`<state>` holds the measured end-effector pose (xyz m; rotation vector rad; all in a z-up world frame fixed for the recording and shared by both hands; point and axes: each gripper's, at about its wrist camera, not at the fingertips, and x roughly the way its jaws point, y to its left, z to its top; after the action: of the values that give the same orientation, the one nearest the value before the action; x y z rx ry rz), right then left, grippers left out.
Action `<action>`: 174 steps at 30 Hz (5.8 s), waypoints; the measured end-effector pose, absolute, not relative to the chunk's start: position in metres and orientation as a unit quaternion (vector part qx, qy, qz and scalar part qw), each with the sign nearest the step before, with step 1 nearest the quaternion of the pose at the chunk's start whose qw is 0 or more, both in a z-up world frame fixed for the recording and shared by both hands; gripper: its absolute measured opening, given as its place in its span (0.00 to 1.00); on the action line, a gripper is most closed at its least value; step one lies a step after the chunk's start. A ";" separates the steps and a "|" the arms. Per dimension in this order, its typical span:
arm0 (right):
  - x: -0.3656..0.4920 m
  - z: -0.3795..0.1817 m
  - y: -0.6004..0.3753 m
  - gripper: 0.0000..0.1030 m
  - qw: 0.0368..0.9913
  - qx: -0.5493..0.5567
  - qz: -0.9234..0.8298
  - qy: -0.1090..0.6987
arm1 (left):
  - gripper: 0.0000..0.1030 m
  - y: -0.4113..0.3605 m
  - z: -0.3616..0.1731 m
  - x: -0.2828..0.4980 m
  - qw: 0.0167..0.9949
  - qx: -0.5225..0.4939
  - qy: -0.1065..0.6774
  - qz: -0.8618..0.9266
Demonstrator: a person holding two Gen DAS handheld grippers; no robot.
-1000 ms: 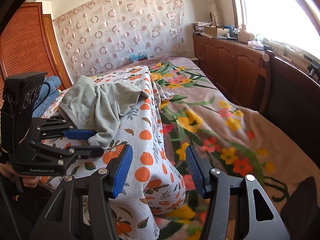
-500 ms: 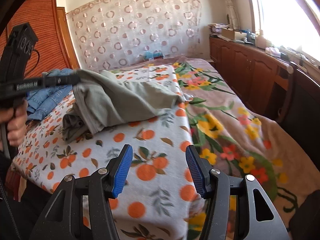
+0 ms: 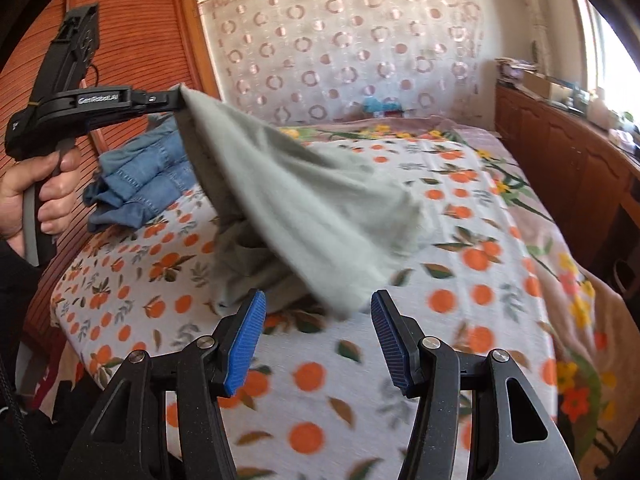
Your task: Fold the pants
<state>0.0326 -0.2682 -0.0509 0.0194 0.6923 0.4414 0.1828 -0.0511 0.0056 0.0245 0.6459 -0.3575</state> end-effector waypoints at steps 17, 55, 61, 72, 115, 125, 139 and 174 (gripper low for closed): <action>0.079 -0.074 -0.208 0.03 0.882 -0.055 0.262 0.388 | 0.05 -0.015 -0.021 0.178 0.927 -0.024 0.344 -0.150; 0.034 -0.075 -0.301 0.14 0.923 0.000 0.142 0.357 | 0.05 0.037 -0.064 0.067 0.923 -0.079 0.359 -0.113; 0.014 -0.066 -0.313 0.34 0.925 0.009 0.138 0.355 | 0.21 0.039 -0.065 0.049 0.922 -0.063 0.368 -0.105; -0.021 -0.068 -0.320 0.37 0.909 0.004 0.164 0.384 | 0.42 0.038 -0.061 0.033 0.926 -0.036 0.360 -0.105; -0.021 -0.073 -0.322 0.03 0.921 0.025 0.177 0.346 | 0.09 0.041 -0.029 0.043 0.940 -0.034 0.321 -0.107; -0.045 0.026 -0.350 0.02 0.958 0.009 0.158 0.240 | 0.08 0.023 0.048 0.031 0.958 -0.032 0.247 -0.142; -0.058 0.149 -0.347 0.02 0.982 -0.040 0.144 0.119 | 0.08 0.019 0.153 0.029 0.976 -0.007 0.157 -0.150; 0.026 -0.082 -0.322 0.02 0.917 0.012 0.151 0.369 | 0.09 0.021 -0.071 0.094 0.925 -0.043 0.364 -0.100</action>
<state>0.0264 -0.3222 -0.0823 0.0239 0.7594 0.3103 0.0936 0.0208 -0.0706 -0.0884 0.7470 -0.2047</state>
